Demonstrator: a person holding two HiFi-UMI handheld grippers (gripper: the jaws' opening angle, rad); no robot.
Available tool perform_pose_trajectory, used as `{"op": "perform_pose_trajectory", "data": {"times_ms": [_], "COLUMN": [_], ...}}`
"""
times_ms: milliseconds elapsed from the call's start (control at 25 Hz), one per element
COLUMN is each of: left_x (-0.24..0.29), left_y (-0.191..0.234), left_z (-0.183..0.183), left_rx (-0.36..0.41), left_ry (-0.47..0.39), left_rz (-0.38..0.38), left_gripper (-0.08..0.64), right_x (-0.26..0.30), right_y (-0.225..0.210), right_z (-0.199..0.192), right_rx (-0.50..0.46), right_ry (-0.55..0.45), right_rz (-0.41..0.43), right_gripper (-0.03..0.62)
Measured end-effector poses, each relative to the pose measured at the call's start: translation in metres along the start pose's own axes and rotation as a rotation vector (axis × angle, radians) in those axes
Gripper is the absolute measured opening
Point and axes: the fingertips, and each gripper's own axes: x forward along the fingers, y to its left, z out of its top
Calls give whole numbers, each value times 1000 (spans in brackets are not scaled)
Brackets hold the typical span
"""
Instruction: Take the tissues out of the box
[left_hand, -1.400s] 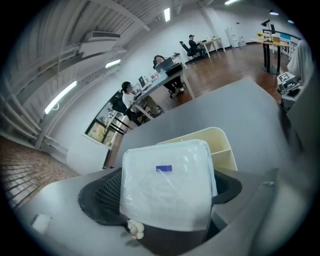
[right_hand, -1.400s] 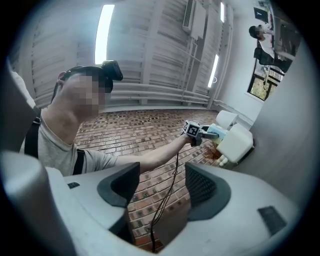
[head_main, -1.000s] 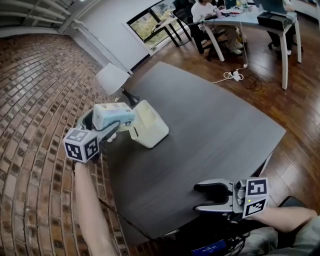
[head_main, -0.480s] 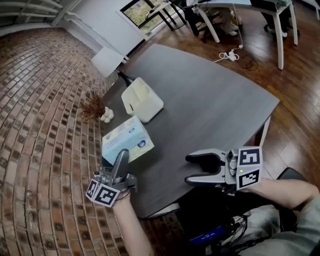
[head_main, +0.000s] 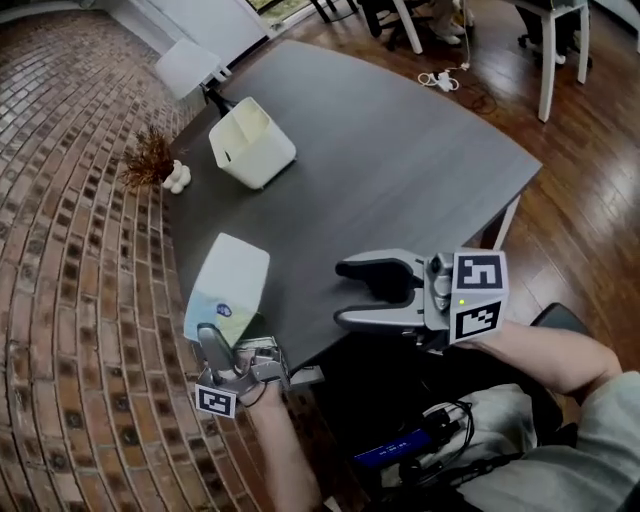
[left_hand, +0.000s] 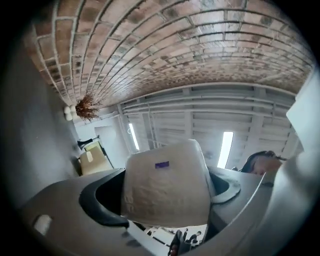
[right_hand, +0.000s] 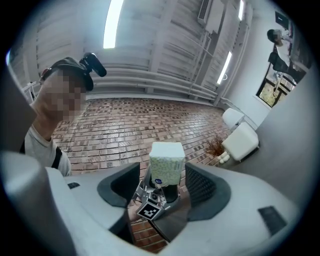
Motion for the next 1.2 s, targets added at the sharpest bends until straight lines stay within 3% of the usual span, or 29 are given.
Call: {"op": "perform_pose_trajectory", "data": {"times_ms": [120, 360, 560, 680, 1000, 1200], "left_x": [-10, -23, -38, -40, -47, -47], "left_y": [-21, -49, -56, -56, -52, -52], "left_z": [-2, -18, -13, -8, -3, -14], "left_rx": [-22, -42, 43, 58, -10, -64], "left_ry": [-56, -29, 27, 7, -64, -58], "left_rz": [-48, -124, -129, -124, -145, -136], "left_gripper": [482, 482, 482, 482, 482, 482], "right_x": [-1, 0, 7, 7, 12, 11], "right_y": [3, 11, 17, 17, 19, 28], "right_z": [-3, -5, -14, -16, -16, -19], "right_rx": [1, -6, -18, -19, -21, -13], "right_ry": [3, 17, 33, 37, 43, 64], "right_rz": [10, 20, 38, 53, 79, 87], "right_gripper": [285, 285, 285, 285, 285, 285]}}
